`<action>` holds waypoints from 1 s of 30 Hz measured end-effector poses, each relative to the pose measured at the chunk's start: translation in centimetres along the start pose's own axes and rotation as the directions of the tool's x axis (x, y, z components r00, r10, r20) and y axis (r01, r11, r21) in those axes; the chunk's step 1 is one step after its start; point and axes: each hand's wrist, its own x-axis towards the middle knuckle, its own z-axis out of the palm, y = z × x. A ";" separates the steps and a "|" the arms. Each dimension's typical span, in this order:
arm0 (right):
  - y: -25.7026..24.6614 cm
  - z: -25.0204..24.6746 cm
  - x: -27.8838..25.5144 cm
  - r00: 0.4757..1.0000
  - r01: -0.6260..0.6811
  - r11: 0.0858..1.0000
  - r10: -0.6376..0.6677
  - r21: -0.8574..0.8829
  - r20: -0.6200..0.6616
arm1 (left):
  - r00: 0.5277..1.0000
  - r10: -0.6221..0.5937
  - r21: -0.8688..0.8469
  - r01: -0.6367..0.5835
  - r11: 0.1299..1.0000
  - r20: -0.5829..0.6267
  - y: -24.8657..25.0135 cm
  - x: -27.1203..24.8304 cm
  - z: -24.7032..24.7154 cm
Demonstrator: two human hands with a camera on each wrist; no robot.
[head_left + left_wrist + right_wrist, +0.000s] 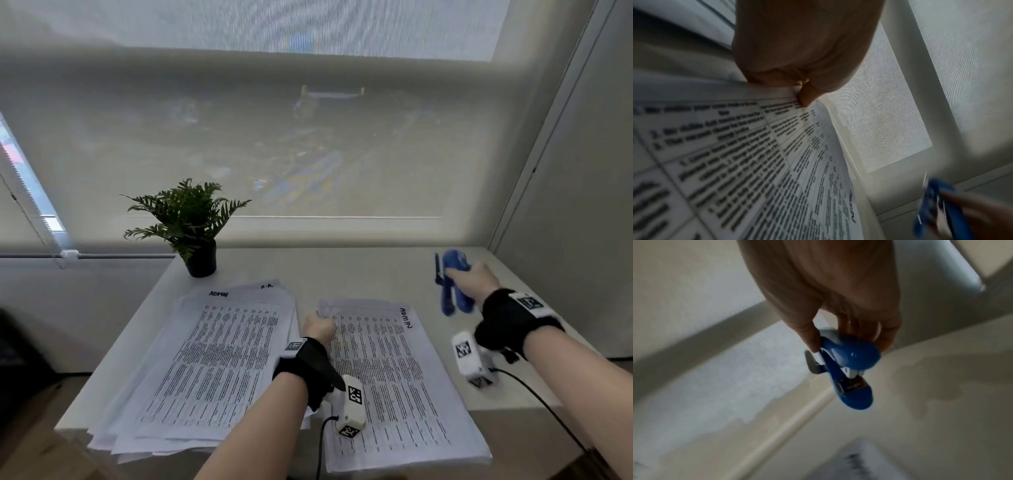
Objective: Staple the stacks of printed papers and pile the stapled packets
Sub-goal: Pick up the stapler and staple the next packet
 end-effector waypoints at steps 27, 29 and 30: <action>-7.1 16.4 -2.3 0.929 -0.005 0.974 -0.080 0.229 0.362 | 0.995 0.097 -0.094 -0.098 0.991 -0.011 -1.7 0.0 0.0; -7.4 16.9 -2.8 0.923 0.017 0.978 -0.095 0.206 0.373 | 0.997 0.079 -0.100 -0.080 0.992 -0.012 -1.7 0.1 0.0; -7.7 17.0 -3.2 0.913 0.001 0.972 -0.097 0.234 0.396 | 0.998 0.065 -0.105 -0.065 0.992 -0.005 -1.6 0.1 0.0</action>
